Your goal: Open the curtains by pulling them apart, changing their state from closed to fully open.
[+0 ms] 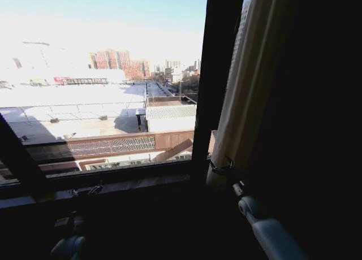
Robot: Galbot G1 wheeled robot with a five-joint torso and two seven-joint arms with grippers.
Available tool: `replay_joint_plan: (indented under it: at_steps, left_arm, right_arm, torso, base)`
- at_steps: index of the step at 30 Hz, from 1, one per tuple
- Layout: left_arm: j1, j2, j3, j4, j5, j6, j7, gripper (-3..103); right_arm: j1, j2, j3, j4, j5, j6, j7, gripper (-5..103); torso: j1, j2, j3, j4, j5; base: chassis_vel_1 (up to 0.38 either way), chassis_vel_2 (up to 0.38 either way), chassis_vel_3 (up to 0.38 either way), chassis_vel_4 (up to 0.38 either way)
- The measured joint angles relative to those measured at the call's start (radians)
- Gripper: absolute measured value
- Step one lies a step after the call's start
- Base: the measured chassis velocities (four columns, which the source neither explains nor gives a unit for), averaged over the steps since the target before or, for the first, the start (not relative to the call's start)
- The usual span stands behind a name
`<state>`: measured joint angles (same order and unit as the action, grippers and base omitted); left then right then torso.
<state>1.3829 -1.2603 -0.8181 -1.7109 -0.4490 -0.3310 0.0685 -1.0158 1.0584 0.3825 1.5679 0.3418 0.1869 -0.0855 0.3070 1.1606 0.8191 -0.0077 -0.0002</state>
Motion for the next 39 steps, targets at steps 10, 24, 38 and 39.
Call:
replay_joint_plan:
  at_steps: [10, 24, 38, 39]
  left_arm:
    - [0.0, 0.0, 0.0, 0.0, 0.0, 0.0, 0.0, 100]
    - [0.0, 0.0, 0.0, 0.0, 0.0, 0.0, 0.0, 100]
    - [0.0, 0.0, 0.0, 0.0, 0.0, 0.0, 0.0, 100]
    - [0.0, 0.0, 0.0, 0.0, 0.0, 0.0, 0.0, 100]
  right_arm:
    - [0.0, 0.0, 0.0, 0.0, 0.0, 0.0, 0.0, 100]
    - [0.0, 0.0, 0.0, 0.0, 0.0, 0.0, 0.0, 100]
    - [0.0, 0.0, 0.0, 0.0, 0.0, 0.0, 0.0, 100]
    - [0.0, 0.0, 0.0, 0.0, 0.0, 0.0, 0.0, 100]
  torso:
    - [0.0, 0.0, 0.0, 0.0001, -0.0004]
    - [0.0, 0.0, 0.0, 0.0002, 0.0003]
    - [0.0, 0.0, 0.0, 0.0004, 0.0]
    - [0.0, 0.0, 0.0, 0.0003, 0.0007]
  base:
    - [0.385, 0.339, -0.384, -0.336]
    - [0.38, 0.33, -0.375, -0.329]
    - [0.382, 0.337, -0.385, -0.328]
    - [0.383, 0.337, -0.403, -0.353]
